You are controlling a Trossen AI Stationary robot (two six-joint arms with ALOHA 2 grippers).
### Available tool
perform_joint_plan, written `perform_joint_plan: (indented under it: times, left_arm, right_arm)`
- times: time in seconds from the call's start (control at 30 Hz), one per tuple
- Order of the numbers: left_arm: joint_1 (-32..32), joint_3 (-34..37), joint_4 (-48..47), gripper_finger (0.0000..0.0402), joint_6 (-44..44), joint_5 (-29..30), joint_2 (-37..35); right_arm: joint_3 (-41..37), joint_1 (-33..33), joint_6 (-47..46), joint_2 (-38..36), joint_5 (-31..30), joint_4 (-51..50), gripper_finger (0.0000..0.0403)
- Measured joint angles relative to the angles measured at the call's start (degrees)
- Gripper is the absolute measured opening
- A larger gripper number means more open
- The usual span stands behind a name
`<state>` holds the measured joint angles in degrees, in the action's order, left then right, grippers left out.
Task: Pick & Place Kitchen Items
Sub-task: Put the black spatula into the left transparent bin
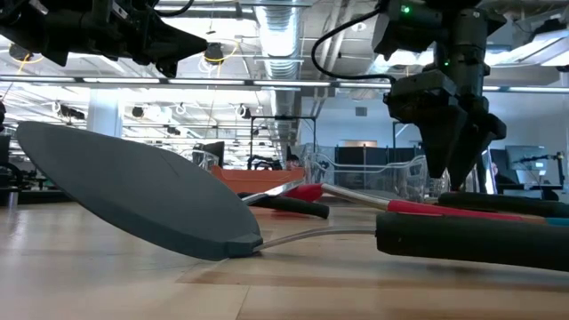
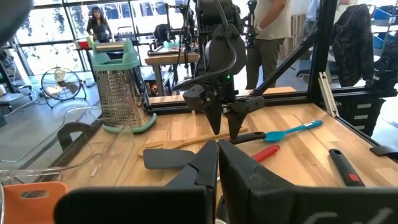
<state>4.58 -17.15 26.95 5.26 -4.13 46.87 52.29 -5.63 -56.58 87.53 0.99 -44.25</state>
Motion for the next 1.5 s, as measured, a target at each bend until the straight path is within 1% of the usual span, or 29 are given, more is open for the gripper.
perform_joint_plan:
  times: [0.23,0.53,0.7,1.17,1.33,1.5]
  left_arm:
    - [0.0,0.0,0.0,0.0002,0.0,0.0,0.0]
    - [0.0,0.0,0.0,0.0002,0.0,0.0,0.0]
    - [0.0,0.0,0.0,0.0002,0.0,0.0,0.0]
    - [0.0,0.0,0.0,0.0002,0.0,0.0,0.0]
    - [0.0,0.0,0.0,0.0002,0.0,0.0,0.0]
    - [0.0,0.0,-0.1,0.0002,0.0,0.0,0.0]
  right_arm:
    - [0.0,0.0,0.0,0.0,-1.4,0.0,0.0243]
    - [0.0,0.0,0.0,0.0,-1.7,0.0,0.0243]
    - [0.0,0.0,0.0,0.0,-4.0,0.0,0.0243]
    - [-0.1,0.0,0.0,0.0,-4.1,0.0,0.0243]
    - [-0.1,-1.1,-1.1,0.0,-7.5,0.0,0.0243]
    - [-0.1,-2.3,-1.4,0.0,-7.5,0.0,0.0243]
